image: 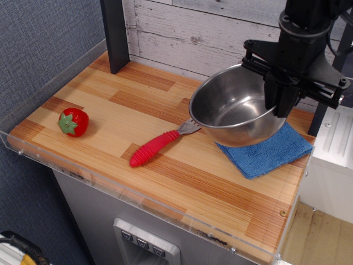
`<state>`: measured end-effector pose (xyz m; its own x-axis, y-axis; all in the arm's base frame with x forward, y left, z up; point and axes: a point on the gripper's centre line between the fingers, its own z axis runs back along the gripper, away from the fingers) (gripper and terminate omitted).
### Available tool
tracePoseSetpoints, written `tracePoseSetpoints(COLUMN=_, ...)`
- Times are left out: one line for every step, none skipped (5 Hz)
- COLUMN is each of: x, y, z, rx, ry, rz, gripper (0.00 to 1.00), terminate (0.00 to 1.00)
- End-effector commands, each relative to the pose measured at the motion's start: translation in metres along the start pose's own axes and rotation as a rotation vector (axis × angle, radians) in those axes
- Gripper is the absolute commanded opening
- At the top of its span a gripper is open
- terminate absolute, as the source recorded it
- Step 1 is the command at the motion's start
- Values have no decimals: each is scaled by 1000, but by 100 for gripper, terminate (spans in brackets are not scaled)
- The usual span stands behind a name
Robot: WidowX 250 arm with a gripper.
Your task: Put the pot right on top of the napkin.
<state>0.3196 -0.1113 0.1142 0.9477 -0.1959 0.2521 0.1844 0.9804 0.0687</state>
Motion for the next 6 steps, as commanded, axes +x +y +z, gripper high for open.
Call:
tracePoseSetpoints(x=-15, y=6, z=-29, rx=-22, ry=-4, rz=16, gripper=0, terminate=0)
tracePoseSetpoints(x=-19, y=3, z=-46, rx=-40, ry=-3, rz=11, gripper=0, terminate=0)
tracePoseSetpoints(x=-21, y=2, z=-51, rx=-57, ry=-18, rz=26, gripper=0, terminate=0)
tracePoseSetpoints(x=-20, y=3, z=-49, rx=-62, ry=-2, rz=33, gripper=100, terminate=0)
tracePoseSetpoints(x=-20, y=4, z=-46, rx=-60, ry=0, rz=40, gripper=100, terminate=0)
tracePoseSetpoints(x=-19, y=4, z=-43, rx=-54, ry=-1, rz=44, gripper=100, terminate=0)
